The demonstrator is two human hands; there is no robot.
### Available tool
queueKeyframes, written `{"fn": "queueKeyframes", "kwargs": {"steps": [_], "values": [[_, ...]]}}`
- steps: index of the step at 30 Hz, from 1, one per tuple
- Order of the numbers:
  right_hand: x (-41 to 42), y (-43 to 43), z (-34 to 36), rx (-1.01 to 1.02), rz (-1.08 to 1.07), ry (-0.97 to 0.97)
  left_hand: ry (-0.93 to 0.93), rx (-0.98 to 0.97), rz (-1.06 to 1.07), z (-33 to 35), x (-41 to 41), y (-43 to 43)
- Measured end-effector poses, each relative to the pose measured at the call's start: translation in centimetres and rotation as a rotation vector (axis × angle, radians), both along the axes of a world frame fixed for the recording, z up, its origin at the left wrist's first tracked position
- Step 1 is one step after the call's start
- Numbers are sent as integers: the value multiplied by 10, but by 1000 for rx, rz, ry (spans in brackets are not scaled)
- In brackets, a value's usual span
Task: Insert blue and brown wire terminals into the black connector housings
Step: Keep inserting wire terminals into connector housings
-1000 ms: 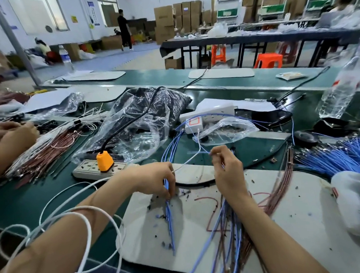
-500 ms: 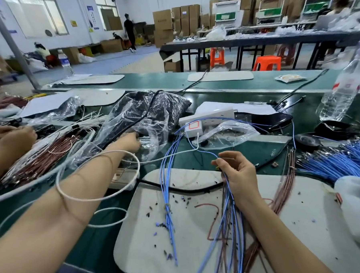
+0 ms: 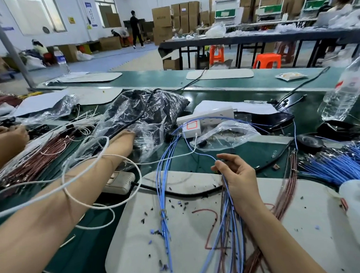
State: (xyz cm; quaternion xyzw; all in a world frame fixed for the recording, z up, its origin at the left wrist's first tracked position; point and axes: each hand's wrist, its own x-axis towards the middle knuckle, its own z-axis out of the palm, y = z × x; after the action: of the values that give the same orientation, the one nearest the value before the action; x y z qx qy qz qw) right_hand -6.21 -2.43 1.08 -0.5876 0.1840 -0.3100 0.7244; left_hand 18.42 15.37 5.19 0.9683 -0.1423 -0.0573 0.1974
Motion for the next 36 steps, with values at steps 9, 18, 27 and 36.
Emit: {"fn": "queueKeyframes", "kwargs": {"steps": [9, 18, 27, 36], "values": [[-2, 0, 7, 80, 168, 119, -358, 625, -244, 45, -34, -28], [-35, 27, 80, 40, 727, -13, -632, -264, -402, 85, -103, -56], [-75, -33, 82, 27, 142, -316, -412, -1163, -61, 4, -147, -102], [-75, -33, 27, -319, -297, -200, -339, -957, -745, -43, -193, -120]]}}
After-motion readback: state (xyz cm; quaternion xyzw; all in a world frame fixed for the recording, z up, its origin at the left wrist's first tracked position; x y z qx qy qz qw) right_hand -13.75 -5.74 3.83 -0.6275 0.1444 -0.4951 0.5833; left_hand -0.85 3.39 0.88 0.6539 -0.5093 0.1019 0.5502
